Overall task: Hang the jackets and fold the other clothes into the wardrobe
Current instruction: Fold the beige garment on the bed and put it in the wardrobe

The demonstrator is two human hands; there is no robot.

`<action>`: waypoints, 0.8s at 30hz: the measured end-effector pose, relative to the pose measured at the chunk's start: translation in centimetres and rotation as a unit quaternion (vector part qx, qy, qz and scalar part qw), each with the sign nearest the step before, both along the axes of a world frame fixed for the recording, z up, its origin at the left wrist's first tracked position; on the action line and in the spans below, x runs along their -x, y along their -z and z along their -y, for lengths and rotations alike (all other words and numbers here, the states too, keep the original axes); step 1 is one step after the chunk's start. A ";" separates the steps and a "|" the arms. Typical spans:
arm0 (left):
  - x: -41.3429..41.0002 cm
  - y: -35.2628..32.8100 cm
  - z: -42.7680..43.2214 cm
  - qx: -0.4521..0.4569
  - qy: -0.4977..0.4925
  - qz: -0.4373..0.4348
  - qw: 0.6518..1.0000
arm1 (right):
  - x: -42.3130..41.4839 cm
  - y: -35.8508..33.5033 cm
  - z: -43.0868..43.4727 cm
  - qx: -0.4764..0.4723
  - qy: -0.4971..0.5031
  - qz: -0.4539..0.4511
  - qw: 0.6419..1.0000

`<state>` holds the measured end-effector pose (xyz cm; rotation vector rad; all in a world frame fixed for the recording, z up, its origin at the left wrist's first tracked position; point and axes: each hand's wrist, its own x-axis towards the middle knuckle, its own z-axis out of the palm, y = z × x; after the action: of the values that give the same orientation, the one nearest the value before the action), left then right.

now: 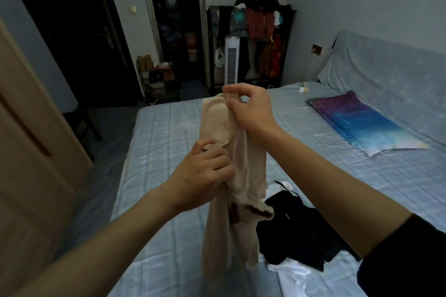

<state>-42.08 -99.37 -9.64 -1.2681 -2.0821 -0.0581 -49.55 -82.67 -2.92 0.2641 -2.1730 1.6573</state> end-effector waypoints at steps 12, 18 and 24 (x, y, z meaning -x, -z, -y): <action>4.1 -3.9 -2.3 -0.326 -0.137 0.205 0.913 | -1.0 2.7 -4.2 -0.092 -0.189 0.147 0.967; 5.7 -4.2 -3.1 -0.343 -0.194 0.222 0.892 | -2.3 3.8 -3.9 -0.133 -0.203 0.110 0.964; 6.5 -6.2 -1.8 -0.392 -0.240 0.210 0.863 | -1.7 5.9 -2.6 -0.224 -0.144 0.072 0.961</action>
<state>-48.59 -97.61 -3.47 -0.2340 -2.2865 -0.9262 -47.88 -80.06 -8.85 0.6309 -2.7159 1.3276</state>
